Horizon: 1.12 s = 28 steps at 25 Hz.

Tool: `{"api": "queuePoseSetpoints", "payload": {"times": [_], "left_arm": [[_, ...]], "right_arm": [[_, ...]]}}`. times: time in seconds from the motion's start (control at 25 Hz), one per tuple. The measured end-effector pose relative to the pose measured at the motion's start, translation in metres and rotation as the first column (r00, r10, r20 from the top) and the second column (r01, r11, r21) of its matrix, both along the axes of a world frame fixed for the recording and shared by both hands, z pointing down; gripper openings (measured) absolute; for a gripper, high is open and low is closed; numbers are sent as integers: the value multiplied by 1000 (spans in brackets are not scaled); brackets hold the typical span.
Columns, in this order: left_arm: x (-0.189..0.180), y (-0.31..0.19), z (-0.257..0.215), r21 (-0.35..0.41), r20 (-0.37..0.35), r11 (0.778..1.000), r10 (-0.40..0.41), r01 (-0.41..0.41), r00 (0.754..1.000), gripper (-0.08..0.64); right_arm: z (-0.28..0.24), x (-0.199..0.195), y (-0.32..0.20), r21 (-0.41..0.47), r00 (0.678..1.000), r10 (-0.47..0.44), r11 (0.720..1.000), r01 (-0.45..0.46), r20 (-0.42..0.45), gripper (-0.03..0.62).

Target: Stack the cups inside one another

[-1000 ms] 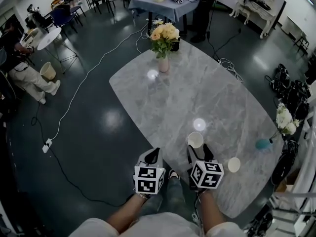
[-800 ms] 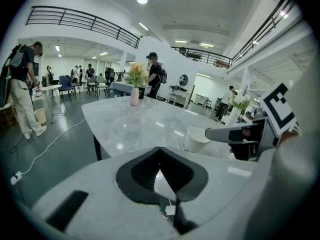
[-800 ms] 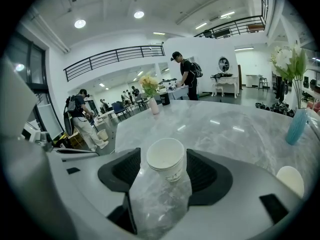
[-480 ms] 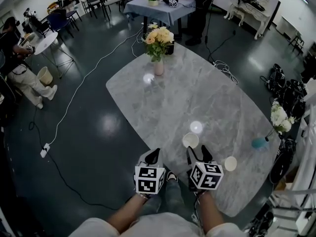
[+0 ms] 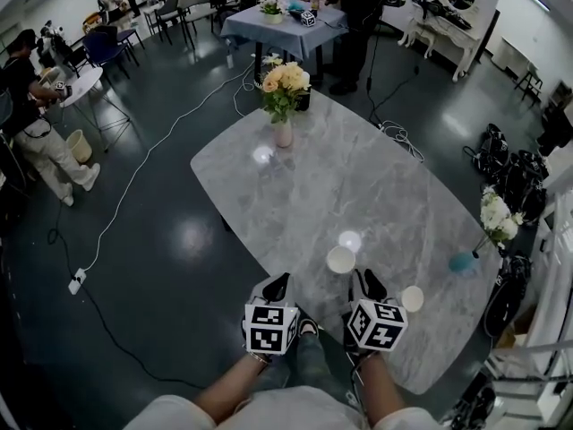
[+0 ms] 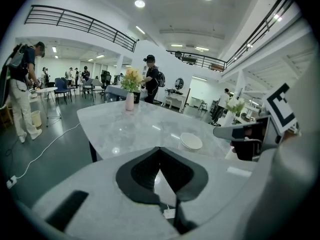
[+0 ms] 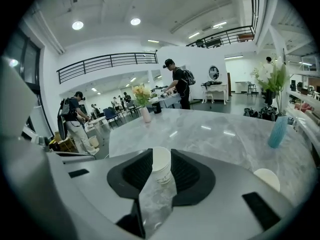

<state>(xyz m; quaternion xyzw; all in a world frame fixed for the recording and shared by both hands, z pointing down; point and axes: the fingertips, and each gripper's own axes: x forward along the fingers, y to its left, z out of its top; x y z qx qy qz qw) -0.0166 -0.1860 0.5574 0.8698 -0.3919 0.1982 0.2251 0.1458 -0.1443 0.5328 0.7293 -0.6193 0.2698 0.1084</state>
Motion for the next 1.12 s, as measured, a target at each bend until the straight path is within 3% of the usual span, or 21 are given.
{"api": "queuePoseSetpoints", "payload": {"times": [0.4, 1.12], "left_arm": [[6, -8, -17, 48, -10, 999, 24, -23, 1000, -3], [28, -25, -34, 99, -28, 994, 58, -55, 998, -3]], "right_arm": [[-18, 29, 23, 49, 997, 81, 995, -82, 11, 25], [-28, 37, 19, 89, 998, 65, 994, -65, 4, 15]]}}
